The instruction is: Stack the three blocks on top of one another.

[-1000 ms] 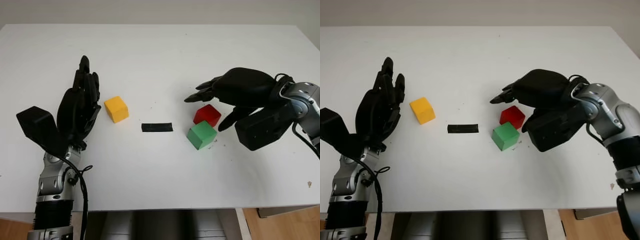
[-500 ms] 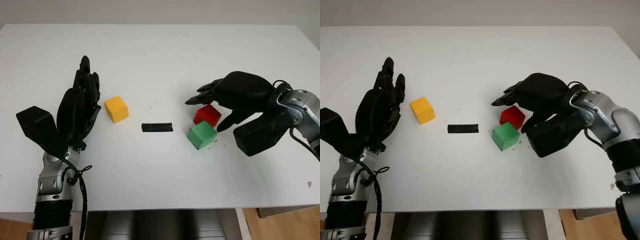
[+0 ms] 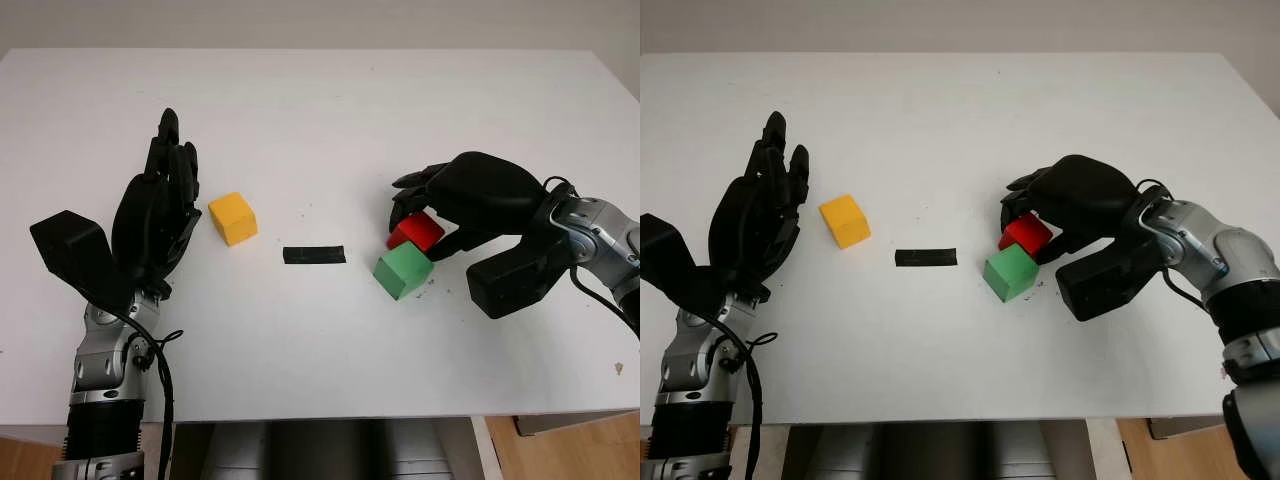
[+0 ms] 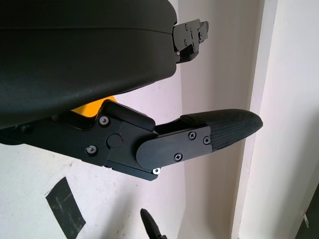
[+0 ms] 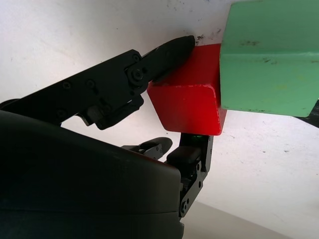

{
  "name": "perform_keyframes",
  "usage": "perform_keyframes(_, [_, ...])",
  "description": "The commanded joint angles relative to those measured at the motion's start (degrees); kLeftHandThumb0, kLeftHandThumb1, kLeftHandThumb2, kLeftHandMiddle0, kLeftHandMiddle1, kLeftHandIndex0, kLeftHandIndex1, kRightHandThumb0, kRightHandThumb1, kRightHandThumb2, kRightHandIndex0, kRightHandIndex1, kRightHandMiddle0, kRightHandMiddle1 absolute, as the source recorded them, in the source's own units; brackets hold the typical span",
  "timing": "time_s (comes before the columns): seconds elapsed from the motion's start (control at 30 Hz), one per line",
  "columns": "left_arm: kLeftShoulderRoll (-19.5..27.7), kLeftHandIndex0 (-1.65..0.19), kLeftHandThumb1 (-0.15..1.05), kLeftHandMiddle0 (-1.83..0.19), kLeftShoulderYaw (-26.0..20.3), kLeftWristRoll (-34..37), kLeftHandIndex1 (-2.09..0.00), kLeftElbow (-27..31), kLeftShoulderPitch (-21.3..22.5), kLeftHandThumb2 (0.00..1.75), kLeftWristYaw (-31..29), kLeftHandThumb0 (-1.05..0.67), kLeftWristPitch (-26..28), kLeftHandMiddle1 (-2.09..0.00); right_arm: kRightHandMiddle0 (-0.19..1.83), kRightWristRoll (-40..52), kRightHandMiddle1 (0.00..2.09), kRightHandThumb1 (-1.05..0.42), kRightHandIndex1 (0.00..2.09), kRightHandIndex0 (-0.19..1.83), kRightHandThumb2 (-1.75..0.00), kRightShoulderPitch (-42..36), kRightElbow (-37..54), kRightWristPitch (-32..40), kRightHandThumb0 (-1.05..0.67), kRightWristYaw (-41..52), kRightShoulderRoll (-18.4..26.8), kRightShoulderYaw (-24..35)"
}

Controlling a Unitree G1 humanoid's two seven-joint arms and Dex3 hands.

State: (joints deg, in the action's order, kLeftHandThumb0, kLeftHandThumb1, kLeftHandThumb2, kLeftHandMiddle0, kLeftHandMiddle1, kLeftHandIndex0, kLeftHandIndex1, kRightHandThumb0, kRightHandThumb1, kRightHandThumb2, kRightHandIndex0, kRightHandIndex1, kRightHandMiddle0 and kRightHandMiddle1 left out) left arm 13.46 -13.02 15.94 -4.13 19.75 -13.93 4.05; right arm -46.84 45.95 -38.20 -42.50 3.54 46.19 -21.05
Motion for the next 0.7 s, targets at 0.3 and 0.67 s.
perform_keyframes(0.3, [0.7, 0.19, 1.05, 0.19, -0.08, -0.18, 0.0, 0.9, -0.46, 0.64, -0.13, -0.8, 0.24, 0.0, 0.56, 3.94, 1.1, -0.89, 0.04, 0.44, -0.06, 4.59, -1.44, 3.65, -0.36, 4.25, 0.04, 1.64])
perform_keyframes(0.67, [0.56, 0.19, 1.05, 0.19, -0.34, 0.11, 0.0, 0.68, -0.32, 0.62, -0.12, -0.8, 0.08, 0.0, 0.75, 11.04, 0.84, -0.85, 0.06, 0.44, -0.05, 15.86, -6.38, 6.38, -0.33, 9.74, -3.82, 3.31])
